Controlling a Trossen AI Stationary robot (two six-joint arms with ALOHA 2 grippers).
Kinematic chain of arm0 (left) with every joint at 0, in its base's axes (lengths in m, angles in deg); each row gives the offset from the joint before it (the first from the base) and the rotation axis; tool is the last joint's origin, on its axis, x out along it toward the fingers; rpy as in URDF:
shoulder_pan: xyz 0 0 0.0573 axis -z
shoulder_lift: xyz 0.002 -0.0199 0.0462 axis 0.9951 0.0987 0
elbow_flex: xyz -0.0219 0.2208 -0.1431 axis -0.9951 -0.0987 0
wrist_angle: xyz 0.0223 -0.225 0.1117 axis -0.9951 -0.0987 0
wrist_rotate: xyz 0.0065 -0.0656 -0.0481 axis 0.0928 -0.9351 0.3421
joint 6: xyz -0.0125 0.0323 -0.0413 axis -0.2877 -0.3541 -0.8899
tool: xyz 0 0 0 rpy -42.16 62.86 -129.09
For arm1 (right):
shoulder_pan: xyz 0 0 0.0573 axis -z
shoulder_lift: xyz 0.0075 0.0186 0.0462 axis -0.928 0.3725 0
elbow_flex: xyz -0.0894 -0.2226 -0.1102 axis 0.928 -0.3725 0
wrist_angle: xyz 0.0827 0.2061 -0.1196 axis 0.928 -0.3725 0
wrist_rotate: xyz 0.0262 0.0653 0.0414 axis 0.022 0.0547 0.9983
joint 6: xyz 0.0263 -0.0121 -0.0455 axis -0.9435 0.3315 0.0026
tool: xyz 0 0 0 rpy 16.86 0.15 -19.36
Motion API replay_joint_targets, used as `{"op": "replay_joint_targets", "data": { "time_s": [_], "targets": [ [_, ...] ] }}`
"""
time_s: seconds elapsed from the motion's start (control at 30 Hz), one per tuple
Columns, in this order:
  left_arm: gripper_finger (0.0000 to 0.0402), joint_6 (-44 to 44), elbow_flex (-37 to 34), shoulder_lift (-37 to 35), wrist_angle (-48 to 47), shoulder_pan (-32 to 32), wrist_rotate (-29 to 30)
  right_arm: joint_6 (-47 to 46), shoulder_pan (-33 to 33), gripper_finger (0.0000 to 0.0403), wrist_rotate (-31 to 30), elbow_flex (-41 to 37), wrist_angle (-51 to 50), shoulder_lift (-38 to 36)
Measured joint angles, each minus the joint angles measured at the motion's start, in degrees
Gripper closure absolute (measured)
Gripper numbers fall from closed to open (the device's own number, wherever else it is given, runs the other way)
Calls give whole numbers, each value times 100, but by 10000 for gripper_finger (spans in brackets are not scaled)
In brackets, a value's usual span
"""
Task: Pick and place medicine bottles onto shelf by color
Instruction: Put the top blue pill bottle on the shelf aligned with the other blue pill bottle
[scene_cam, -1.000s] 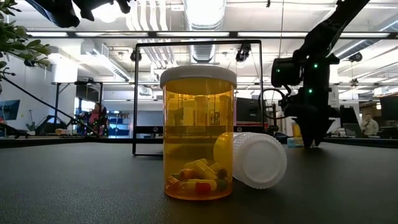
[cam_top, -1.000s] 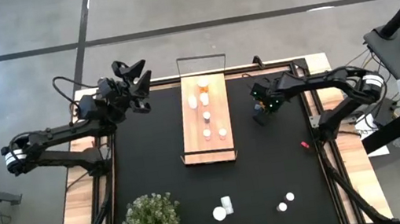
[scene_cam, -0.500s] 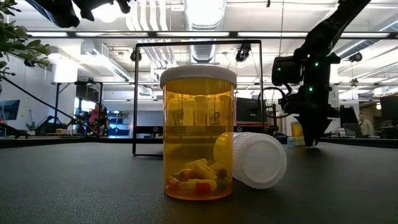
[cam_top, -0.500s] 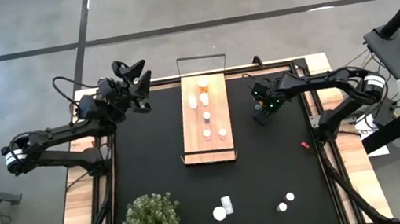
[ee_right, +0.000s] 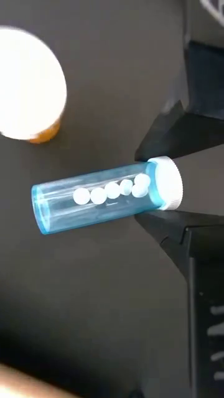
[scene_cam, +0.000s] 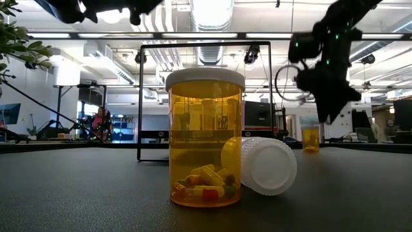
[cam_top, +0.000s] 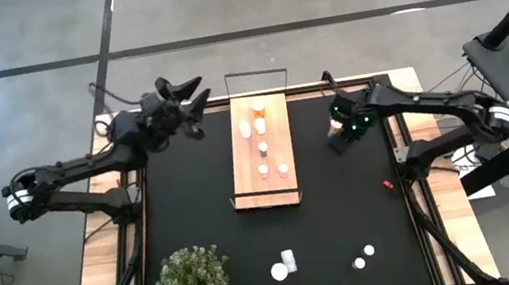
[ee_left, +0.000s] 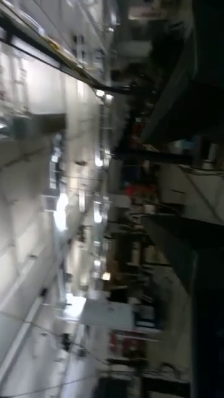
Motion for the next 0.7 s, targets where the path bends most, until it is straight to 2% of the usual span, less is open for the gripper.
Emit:
{"op": "replay_joint_targets", "data": {
  "time_s": [0.13,0.37,0.7],
  "targets": [
    [220,-329,421,124,-925,-2,203,-63,2,288,-1,581,-513,-180],
    [220,-350,920,551,-1303,-5,208,-31,-11,289,-2,1783,-1102,-95],
    [220,-655,1627,1520,-1924,14,-1009,112,-201,287,289,3477,-1637,171]
  ]
}}
